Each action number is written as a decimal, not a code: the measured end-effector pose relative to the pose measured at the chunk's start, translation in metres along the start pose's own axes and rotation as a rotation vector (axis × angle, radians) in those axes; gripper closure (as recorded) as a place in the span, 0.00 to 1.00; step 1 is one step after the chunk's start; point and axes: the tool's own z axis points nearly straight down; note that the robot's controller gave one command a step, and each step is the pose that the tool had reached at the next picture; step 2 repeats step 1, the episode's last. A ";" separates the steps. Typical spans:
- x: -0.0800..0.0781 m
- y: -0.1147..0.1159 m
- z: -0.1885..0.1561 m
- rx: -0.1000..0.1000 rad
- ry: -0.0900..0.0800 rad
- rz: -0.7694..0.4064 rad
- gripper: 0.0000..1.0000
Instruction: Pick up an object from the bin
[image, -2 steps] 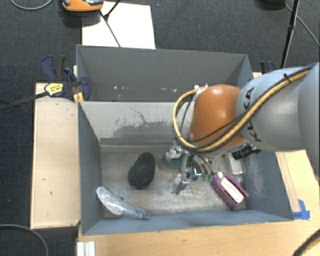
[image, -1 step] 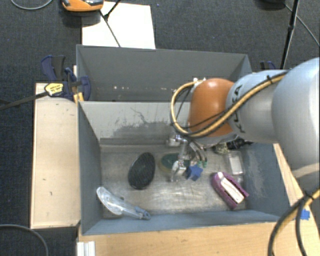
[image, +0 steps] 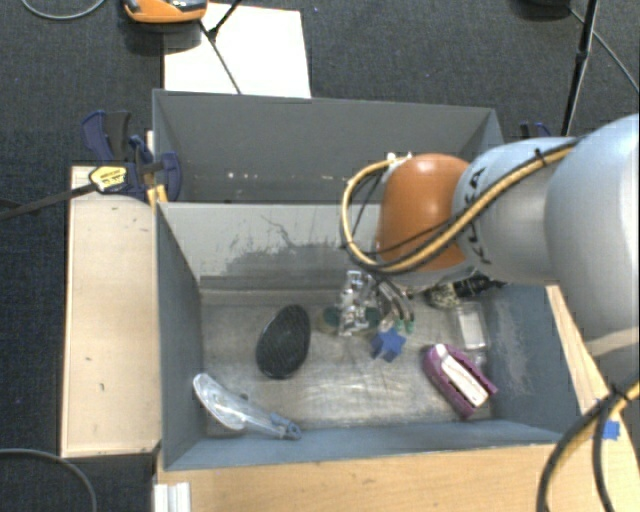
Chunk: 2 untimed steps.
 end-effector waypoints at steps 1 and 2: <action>0.002 -0.016 -0.197 0.001 0.001 0.007 1.00; 0.002 -0.016 -0.197 0.001 0.001 0.007 1.00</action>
Offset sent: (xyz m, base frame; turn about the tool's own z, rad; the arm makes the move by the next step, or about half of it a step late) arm -0.0073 -0.0166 0.1905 0.0017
